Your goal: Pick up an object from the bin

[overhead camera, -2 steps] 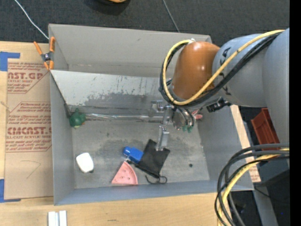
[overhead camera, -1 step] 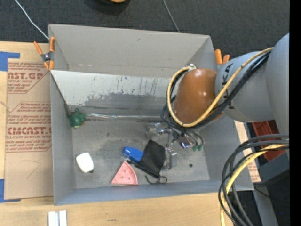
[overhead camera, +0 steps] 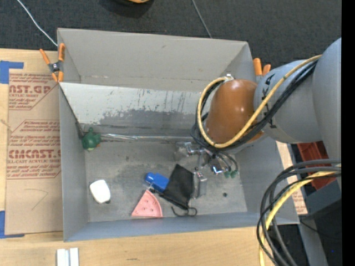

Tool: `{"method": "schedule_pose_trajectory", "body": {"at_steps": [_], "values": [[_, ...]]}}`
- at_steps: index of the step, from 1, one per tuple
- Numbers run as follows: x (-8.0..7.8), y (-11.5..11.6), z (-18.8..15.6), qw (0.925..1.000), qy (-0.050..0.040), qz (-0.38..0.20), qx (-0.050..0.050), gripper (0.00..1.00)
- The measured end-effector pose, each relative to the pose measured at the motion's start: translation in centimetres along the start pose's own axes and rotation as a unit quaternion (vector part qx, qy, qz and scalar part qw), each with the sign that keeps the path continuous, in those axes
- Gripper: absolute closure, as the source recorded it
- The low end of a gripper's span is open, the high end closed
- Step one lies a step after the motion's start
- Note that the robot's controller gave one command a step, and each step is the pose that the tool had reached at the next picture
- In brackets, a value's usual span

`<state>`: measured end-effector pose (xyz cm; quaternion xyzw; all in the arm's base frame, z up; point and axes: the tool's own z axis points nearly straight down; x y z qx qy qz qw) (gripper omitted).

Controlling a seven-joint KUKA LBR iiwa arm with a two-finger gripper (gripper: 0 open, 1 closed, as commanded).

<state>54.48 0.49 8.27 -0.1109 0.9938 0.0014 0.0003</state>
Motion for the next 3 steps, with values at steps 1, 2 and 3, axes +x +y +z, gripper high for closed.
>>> {"method": "schedule_pose_trajectory", "body": {"at_steps": [1,2,3], "values": [[4.0,3.6,1.3,1.0000,0.0015,0.007,0.000,0.00],[1.9,5.5,1.1,0.9994,-0.0008,0.035,-0.001,0.00],[2.8,5.6,1.3,0.9924,0.0011,-0.123,0.000,0.00]]}}
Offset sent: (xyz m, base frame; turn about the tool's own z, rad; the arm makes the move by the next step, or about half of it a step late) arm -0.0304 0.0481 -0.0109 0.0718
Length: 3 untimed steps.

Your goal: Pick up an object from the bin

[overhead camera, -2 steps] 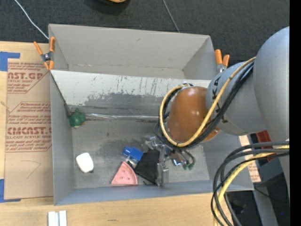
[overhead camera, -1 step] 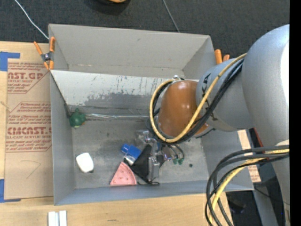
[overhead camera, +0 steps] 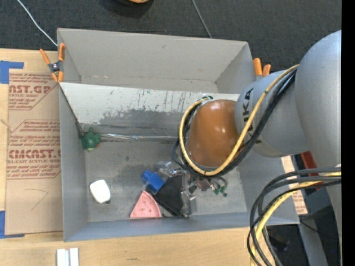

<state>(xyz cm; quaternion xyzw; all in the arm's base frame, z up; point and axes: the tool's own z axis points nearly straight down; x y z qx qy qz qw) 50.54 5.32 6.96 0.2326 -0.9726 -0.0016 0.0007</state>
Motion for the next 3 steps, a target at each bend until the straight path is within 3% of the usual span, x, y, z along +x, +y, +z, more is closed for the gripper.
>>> {"method": "schedule_pose_trajectory", "body": {"at_steps": [1,2,3], "values": [[-4.4,9.0,-0.5,0.9707,-0.0014,0.240,-0.001,0.00],[-5.2,2.6,-1.1,0.9801,-0.0006,0.199,0.000,1.00],[-5.2,2.6,-1.1,0.9801,-0.0006,0.198,0.000,1.00]]}}
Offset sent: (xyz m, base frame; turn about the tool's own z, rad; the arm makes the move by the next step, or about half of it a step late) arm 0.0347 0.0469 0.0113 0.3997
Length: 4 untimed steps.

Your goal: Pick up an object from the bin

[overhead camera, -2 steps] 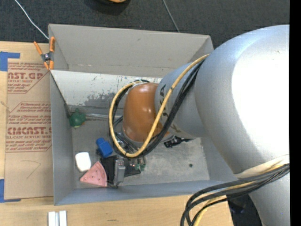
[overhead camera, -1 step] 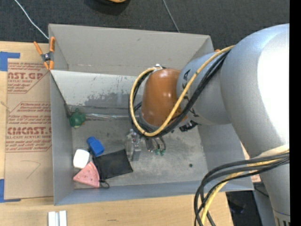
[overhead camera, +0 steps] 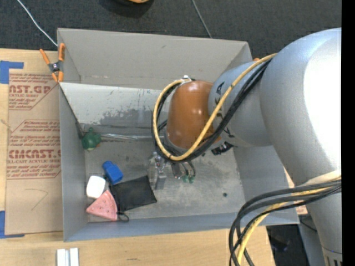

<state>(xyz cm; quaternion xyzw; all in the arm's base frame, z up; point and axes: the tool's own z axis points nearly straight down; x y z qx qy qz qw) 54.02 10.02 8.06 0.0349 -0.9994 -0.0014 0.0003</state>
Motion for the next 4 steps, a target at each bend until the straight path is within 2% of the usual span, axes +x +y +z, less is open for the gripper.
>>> {"method": "schedule_pose_trajectory", "body": {"at_steps": [1,2,3,4], "values": [[-1.5,-3.2,-12.4,0.9998,-0.0017,0.021,0.000,0.00],[-1.5,-3.2,-12.3,0.9998,-0.0014,0.021,0.000,0.00],[4.2,3.7,-7.3,0.9983,0.0006,-0.058,-0.001,0.00],[4.2,0.5,-2.4,0.9951,0.0008,-0.099,0.000,0.00]]}}
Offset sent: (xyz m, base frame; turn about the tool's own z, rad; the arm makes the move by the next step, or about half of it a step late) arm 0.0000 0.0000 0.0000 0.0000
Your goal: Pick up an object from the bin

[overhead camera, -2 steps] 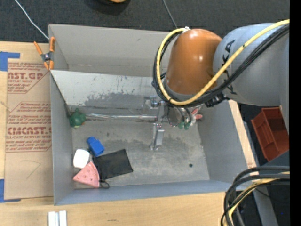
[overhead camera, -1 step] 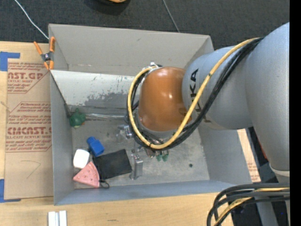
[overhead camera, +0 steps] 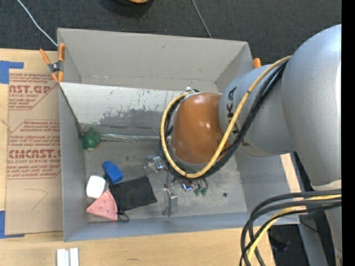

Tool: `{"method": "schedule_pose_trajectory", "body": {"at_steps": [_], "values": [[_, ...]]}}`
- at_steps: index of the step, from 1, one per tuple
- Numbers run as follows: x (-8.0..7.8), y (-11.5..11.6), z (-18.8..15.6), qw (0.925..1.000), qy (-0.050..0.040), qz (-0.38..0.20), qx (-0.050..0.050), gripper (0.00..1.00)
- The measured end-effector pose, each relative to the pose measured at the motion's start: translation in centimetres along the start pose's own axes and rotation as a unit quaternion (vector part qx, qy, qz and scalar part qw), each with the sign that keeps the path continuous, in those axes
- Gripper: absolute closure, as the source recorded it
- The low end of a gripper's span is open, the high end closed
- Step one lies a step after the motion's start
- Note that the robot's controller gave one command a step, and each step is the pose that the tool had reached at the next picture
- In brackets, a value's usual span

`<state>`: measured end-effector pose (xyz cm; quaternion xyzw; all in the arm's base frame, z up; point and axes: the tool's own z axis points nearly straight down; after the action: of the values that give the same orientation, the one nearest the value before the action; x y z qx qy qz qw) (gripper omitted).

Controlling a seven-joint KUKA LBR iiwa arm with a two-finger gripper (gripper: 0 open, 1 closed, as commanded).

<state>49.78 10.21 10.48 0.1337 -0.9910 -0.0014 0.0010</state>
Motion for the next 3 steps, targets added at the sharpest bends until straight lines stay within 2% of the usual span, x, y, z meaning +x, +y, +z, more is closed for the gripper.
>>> {"method": "schedule_pose_trajectory", "body": {"at_steps": [1,2,3], "values": [[-0.9,6.9,2.3,0.9855,-0.0059,-0.169,0.000,0.00],[-3.4,8.7,3.2,0.9911,-0.0008,-0.133,-0.001,0.00],[-1.5,8.4,3.3,0.9852,-0.0127,-0.171,0.000,0.00]]}}
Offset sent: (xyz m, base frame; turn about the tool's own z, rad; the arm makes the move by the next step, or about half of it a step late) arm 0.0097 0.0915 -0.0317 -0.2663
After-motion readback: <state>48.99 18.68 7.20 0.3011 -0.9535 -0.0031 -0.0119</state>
